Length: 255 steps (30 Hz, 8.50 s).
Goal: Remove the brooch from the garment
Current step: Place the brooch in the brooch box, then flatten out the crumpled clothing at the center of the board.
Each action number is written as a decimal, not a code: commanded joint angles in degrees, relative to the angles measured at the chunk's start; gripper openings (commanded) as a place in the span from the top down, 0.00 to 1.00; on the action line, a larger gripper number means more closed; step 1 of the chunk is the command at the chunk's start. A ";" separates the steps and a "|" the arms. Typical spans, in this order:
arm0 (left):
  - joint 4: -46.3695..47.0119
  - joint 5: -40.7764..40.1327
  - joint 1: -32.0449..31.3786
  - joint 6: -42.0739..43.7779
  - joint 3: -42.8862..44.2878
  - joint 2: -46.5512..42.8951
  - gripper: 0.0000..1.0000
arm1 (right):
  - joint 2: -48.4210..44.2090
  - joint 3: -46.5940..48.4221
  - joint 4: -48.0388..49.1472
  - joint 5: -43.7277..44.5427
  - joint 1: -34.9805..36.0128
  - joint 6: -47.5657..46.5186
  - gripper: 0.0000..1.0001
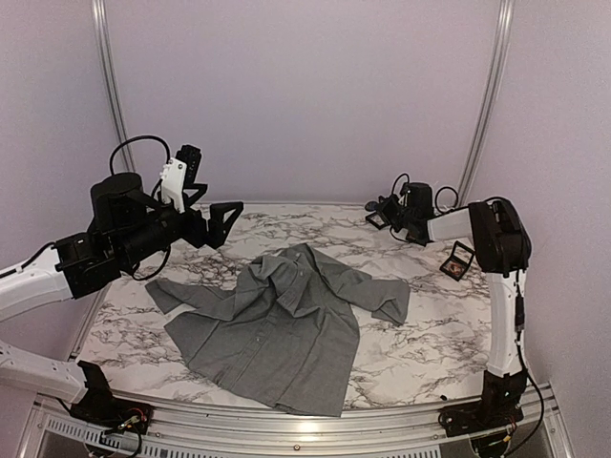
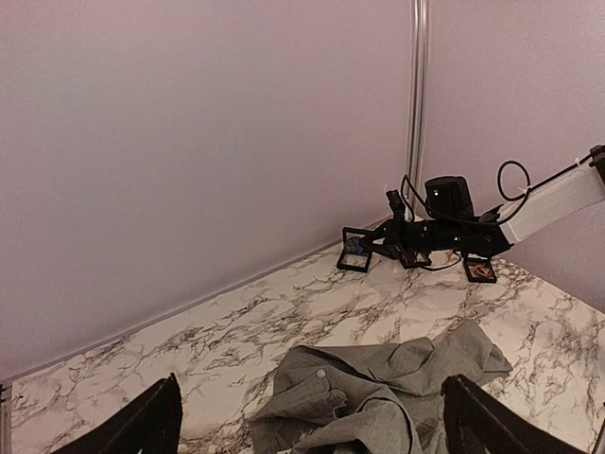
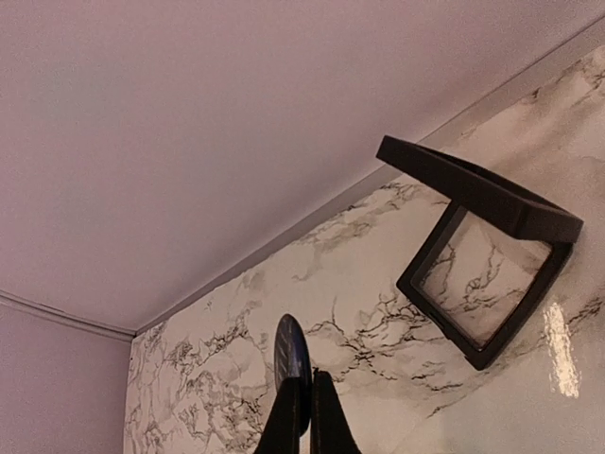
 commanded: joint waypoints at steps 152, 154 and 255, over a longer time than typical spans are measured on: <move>-4.34 -7.56 27.22 -64.68 -18.50 24.61 0.23 | -15.20 -2.93 -28.20 7.21 21.89 -31.76 0.41; -3.89 -7.63 27.43 -64.95 -18.30 25.66 0.27 | -15.54 -3.51 -27.88 7.27 21.89 -31.43 0.41; -17.21 1.63 51.78 -37.40 46.53 53.73 1.00 | -12.88 -2.89 -38.81 33.19 18.66 -32.24 1.00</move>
